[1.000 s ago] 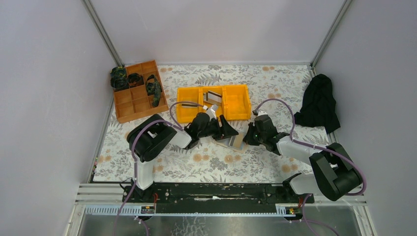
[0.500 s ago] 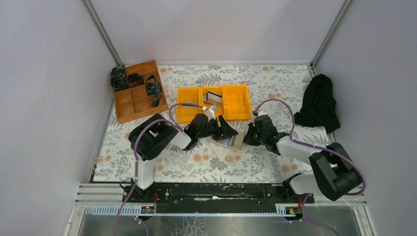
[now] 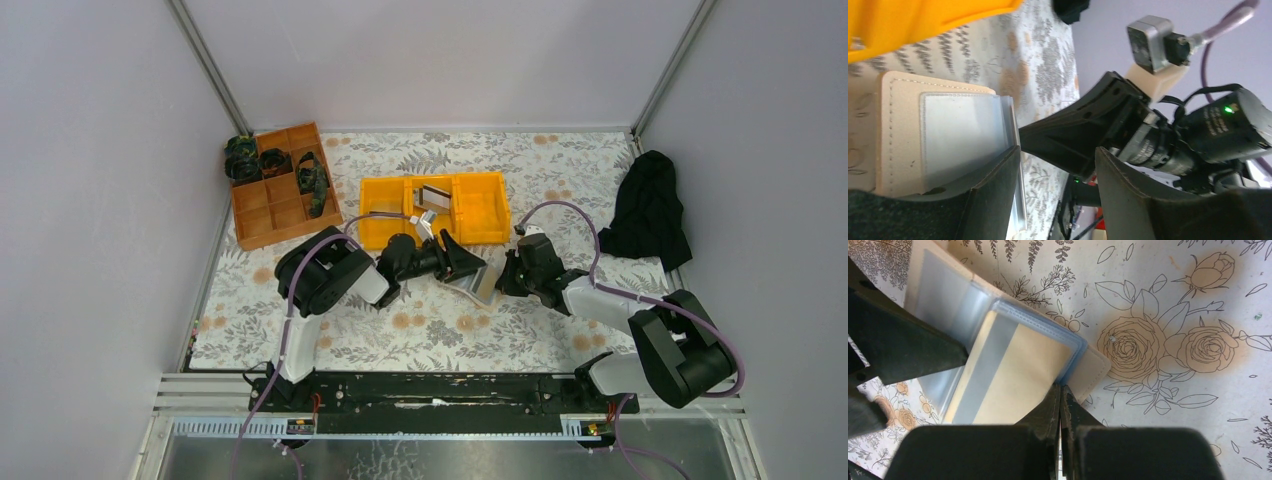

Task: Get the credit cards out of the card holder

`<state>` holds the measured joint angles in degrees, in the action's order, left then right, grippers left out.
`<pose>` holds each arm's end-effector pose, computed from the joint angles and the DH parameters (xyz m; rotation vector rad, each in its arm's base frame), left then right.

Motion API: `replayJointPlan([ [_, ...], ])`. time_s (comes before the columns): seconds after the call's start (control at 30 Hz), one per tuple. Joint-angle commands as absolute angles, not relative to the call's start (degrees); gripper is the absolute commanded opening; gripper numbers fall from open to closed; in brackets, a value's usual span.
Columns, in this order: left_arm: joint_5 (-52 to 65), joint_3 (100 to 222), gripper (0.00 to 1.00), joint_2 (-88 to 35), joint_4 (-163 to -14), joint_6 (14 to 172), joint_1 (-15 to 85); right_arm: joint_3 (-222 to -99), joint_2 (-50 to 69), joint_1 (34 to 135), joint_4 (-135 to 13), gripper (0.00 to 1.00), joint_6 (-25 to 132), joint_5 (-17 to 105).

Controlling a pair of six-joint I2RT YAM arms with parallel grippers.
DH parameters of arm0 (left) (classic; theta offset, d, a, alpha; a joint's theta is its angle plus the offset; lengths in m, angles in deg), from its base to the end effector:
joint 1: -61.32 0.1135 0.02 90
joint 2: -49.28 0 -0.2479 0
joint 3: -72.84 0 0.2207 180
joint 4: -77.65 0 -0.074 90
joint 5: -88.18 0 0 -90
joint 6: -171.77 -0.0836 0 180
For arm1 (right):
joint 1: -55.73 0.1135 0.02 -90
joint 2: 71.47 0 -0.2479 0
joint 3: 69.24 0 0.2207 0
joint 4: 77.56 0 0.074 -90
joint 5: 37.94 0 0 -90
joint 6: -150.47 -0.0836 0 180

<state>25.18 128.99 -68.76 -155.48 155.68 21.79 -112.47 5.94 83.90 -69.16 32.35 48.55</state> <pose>0.2745 -0.2758 0.1150 -0.2040 2.0974 -1.7519 0.2307 0.1294 0.1249 -0.0331 2.3806 0.5575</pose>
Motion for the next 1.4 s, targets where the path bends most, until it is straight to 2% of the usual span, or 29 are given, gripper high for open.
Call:
replayJointPlan([
  [0.0, 33.2, 130.6, 0.63, -69.3, -165.3, 159.7, 19.3, -111.7, 8.9, 84.7, -68.3, 0.00, 32.0, 46.8],
  [0.4, 33.2, 129.6, 0.60, -71.0, -157.9, 156.4, 18.4, -112.3, 7.8, 84.7, -67.3, 0.00, 32.1, 47.7],
  [0.57, 29.9, 130.5, 0.59, -66.1, -141.5, 147.8, 18.4, -112.5, 8.0, 84.7, -67.7, 0.00, 32.0, 47.5],
  [0.77, 27.4, 132.9, 0.59, -63.3, -129.5, 141.8, 18.4, -112.6, 8.0, 84.8, -67.8, 0.00, 32.0, 47.5],
  [0.93, 29.2, 134.2, 0.57, -64.6, -128.4, 141.9, 17.8, -112.7, 8.4, 84.7, -67.9, 0.00, 32.0, 47.4],
  [1.07, 29.9, 137.6, 0.56, -66.1, -122.0, 139.7, 16.2, -112.8, 8.9, 84.8, -68.4, 0.00, 32.0, 47.3],
  [1.37, 36.2, 138.7, 0.54, -68.2, -127.2, 144.0, 14.8, -112.8, 9.9, 84.8, -69.1, 0.00, 31.9, 47.1],
])
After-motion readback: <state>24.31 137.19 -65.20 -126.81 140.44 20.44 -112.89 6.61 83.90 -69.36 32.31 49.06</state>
